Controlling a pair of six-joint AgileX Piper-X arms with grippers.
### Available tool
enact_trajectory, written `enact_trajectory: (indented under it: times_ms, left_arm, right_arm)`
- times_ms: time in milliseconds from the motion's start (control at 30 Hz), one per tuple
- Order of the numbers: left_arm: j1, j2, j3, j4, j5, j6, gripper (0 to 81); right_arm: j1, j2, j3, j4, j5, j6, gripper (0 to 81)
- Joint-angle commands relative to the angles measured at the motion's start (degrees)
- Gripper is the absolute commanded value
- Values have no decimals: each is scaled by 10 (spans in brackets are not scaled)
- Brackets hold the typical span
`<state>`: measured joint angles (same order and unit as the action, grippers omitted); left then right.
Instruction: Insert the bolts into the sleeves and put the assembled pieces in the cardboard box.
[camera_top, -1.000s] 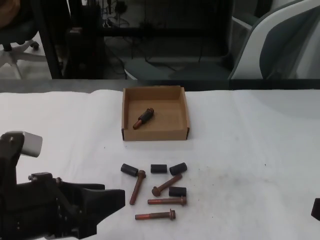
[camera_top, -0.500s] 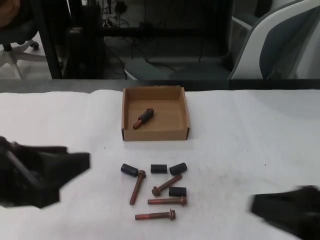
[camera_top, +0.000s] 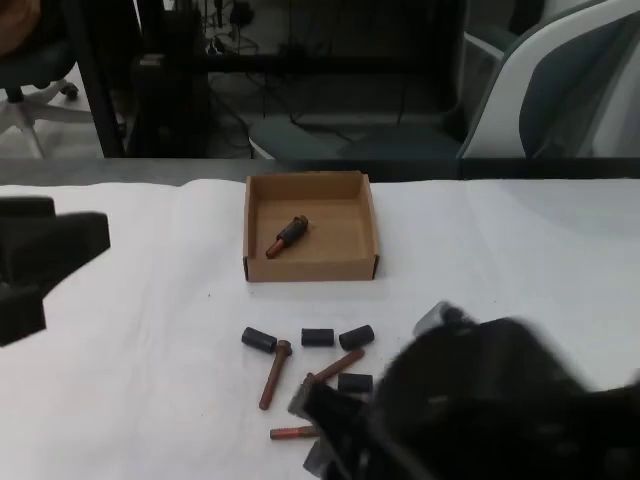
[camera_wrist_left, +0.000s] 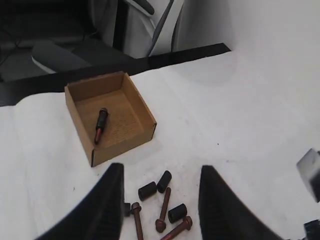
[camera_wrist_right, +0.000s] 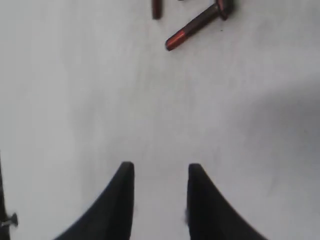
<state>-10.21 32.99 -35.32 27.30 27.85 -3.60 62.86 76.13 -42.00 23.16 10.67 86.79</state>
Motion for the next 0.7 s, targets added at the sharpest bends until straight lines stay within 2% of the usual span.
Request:
enact_trajectory:
  times_ms: [0, 133, 233, 667]
  left_arm:
    - [-8, -7, -14, 0, -4, 6, 473]
    - [-13, -7, -21, 0, -4, 4, 473]
    - [-13, -7, -28, 0, -4, -7, 473]
    - [-13, -7, -33, 0, -4, -7, 473]
  right_arm:
    - [2, 48, -9, -3, 34, 106, 365]
    - [2, 97, -9, -3, 31, 213, 365]
    - [2, 118, -15, -3, 32, 260, 365]
    - [-9, 175, -97, -3, 46, 256, 365]
